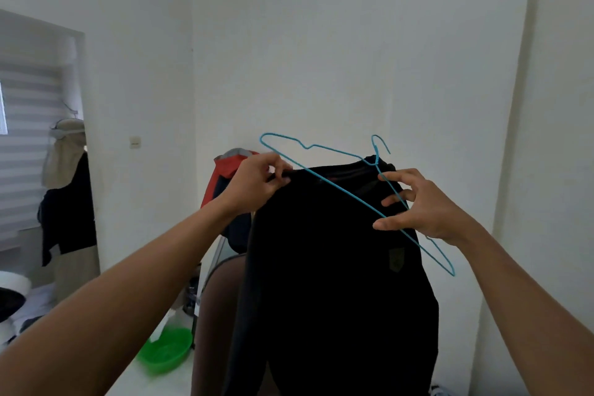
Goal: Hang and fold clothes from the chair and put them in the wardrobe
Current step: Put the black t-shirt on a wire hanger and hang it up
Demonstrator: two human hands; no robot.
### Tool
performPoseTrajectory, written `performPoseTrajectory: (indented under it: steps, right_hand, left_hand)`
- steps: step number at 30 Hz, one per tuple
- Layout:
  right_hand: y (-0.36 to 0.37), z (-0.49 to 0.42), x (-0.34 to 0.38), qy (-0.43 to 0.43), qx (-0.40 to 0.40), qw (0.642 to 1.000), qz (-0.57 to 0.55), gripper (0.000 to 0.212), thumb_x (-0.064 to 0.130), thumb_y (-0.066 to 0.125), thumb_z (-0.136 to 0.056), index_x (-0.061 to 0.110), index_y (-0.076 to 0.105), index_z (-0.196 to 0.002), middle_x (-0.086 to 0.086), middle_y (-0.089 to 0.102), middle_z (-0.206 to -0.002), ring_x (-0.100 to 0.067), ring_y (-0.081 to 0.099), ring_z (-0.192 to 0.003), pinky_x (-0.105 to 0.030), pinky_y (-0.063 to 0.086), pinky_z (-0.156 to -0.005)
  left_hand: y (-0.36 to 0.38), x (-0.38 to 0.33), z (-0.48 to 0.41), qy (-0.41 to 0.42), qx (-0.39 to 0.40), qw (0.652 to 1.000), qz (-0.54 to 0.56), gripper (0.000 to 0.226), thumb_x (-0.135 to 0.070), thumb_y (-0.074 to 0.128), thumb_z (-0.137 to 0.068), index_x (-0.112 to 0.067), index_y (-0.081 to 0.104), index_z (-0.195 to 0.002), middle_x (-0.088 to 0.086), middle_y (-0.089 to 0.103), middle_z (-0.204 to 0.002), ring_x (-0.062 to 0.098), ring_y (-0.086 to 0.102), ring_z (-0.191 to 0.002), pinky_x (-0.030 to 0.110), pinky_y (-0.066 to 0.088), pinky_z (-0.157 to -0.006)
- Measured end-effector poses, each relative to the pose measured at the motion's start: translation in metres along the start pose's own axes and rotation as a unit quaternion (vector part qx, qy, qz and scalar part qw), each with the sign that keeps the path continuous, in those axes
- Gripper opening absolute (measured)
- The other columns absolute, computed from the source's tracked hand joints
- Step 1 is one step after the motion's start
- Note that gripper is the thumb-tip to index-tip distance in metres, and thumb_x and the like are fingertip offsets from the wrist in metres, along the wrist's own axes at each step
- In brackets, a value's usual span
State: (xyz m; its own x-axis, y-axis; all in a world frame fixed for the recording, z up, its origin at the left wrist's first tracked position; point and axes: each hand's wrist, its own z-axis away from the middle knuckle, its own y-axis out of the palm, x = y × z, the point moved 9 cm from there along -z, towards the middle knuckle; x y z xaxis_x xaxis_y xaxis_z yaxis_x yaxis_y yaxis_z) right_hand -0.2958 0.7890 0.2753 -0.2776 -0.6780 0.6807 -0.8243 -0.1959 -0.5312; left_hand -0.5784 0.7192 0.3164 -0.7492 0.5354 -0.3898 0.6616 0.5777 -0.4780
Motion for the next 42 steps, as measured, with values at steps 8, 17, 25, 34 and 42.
performPoseTrajectory:
  steps: [8, 17, 25, 34, 42]
  right_hand:
    - [-0.019, 0.011, -0.006, 0.002, -0.013, 1.000, -0.019, 0.099, 0.034, 0.096, -0.044, 0.029, 0.055, -0.134, 0.017, 0.041, -0.134, -0.007, 0.065, -0.108, -0.024, 0.058, -0.073]
    - [-0.018, 0.030, -0.014, -0.022, -0.009, 1.000, 0.012, 0.115, 0.050, 0.099, -0.031, 0.032, 0.052, -0.135, 0.021, 0.038, -0.131, -0.006, 0.064, -0.106, -0.032, 0.060, -0.078]
    - [-0.034, 0.055, -0.036, -0.003, -0.039, 0.998, 0.042, 0.123, 0.054, 0.098, -0.032, 0.035, 0.043, -0.140, 0.021, 0.030, -0.133, -0.007, 0.062, -0.105, -0.030, 0.060, -0.079]
    - [-0.089, 0.072, -0.055, 0.070, -0.128, 0.946, 0.288, 0.125, 0.046, 0.097, -0.049, 0.035, 0.024, -0.150, 0.013, 0.024, -0.137, -0.017, 0.061, -0.089, -0.040, 0.057, -0.073]
    - [-0.080, 0.066, -0.015, -0.019, -0.185, 0.899, 0.396, 0.117, 0.044, 0.094, -0.052, 0.029, 0.027, -0.147, 0.008, 0.035, -0.134, -0.023, 0.054, -0.112, -0.043, 0.054, -0.075]
  left_hand:
    - [0.029, -0.003, 0.003, -0.016, 0.200, 0.975, -0.097, 0.021, -0.021, 0.074, -0.089, -0.026, 0.076, -0.110, -0.025, 0.068, -0.098, -0.004, 0.065, -0.094, 0.016, 0.050, -0.089]
    - [0.000, -0.047, -0.022, -0.032, -0.062, 0.996, -0.062, 0.019, -0.007, 0.071, -0.084, -0.021, 0.079, -0.094, -0.018, 0.068, -0.079, 0.000, 0.067, -0.076, 0.003, 0.042, -0.068]
    - [0.028, -0.087, -0.037, -0.006, 0.126, 0.981, -0.147, 0.039, -0.005, 0.063, -0.092, -0.023, 0.070, -0.125, 0.002, 0.069, -0.122, 0.014, 0.068, -0.093, 0.008, 0.045, -0.078]
    - [0.061, -0.096, -0.021, -0.073, 0.258, 0.933, -0.239, 0.063, 0.001, 0.054, -0.086, -0.033, 0.056, -0.138, -0.018, 0.055, -0.050, 0.004, 0.063, -0.055, 0.021, 0.050, -0.066]
    - [0.092, -0.118, -0.017, -0.086, 0.294, 0.911, -0.276, 0.066, 0.004, 0.045, -0.080, -0.031, 0.057, -0.135, 0.001, 0.071, -0.064, 0.006, 0.065, -0.050, 0.020, 0.052, -0.057]
